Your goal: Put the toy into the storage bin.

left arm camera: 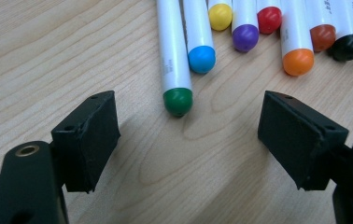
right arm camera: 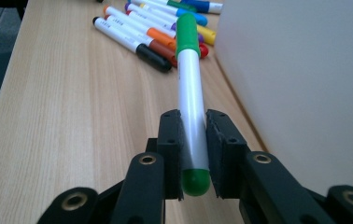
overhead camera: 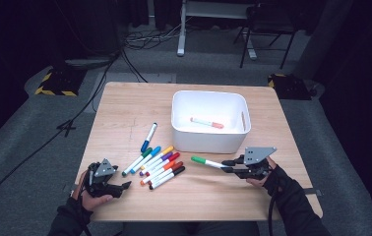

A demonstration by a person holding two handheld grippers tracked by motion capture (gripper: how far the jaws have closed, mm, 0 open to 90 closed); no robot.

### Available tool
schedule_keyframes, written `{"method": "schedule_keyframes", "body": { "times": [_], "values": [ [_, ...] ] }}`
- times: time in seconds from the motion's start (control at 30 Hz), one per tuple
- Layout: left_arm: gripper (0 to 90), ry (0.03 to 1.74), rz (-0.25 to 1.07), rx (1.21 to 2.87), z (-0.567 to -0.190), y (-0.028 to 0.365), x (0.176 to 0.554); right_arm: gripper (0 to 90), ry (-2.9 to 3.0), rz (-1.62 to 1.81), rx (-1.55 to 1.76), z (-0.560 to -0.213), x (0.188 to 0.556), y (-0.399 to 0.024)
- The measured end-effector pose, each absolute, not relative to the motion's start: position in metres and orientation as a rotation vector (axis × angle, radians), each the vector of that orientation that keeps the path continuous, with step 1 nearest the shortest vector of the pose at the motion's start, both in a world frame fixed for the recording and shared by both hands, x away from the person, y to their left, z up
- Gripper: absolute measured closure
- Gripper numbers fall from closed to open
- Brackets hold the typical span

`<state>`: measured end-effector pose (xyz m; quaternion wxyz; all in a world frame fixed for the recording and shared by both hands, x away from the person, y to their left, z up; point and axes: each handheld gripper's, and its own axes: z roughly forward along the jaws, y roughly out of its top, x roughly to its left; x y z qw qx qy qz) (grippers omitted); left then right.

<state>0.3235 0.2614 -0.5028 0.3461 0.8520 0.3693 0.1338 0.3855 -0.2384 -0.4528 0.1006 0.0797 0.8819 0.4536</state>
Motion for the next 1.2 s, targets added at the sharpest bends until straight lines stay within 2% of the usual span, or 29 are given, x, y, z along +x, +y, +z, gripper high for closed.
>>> {"method": "schedule_keyframes", "body": {
  "times": [0.87,1.2],
  "values": [
    [20.8,0.965,0.348,2.210,-0.503,0.261,0.323,76.4,2.393,1.358,0.289,-0.374,0.395,-0.261],
    [20.8,0.965,0.348,2.210,-0.503,0.261,0.323,76.4,2.357,1.346,0.285,-0.356,0.402,-0.260]
  ]
}}
